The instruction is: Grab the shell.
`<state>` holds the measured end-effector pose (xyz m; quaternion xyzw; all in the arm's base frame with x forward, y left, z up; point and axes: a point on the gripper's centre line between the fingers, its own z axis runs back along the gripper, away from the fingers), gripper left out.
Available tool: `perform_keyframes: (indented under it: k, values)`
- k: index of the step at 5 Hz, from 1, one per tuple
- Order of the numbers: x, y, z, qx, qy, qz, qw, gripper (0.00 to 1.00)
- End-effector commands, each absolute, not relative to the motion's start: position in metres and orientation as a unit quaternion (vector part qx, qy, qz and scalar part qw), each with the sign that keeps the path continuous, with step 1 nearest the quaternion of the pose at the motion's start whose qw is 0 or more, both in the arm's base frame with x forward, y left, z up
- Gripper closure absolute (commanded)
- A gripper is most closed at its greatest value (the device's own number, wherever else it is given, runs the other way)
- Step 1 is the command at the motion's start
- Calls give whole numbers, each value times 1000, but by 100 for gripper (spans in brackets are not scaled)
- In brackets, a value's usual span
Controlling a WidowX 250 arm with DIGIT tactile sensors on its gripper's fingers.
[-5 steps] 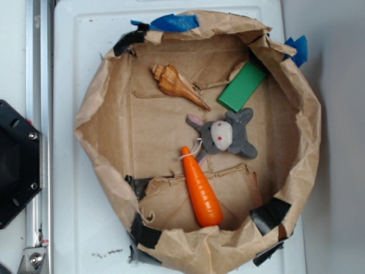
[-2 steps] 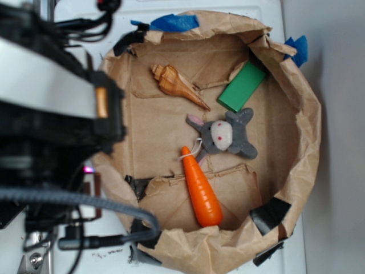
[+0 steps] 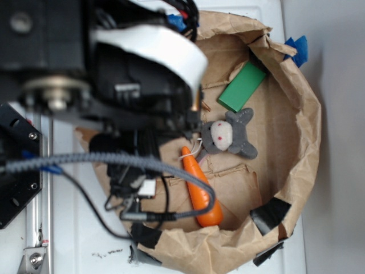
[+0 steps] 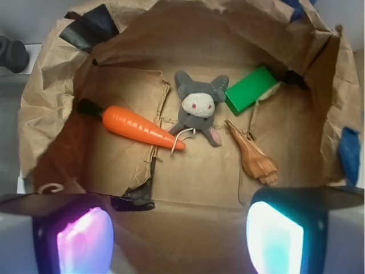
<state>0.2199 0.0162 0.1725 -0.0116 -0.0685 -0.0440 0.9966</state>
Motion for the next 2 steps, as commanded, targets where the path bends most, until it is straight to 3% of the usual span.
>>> perform_keyframes:
  k: [1,2]
  values:
    - [223,24,132,7,-101,-126,987,0]
    - [232,36,111,-8,-83,-125,989,0]
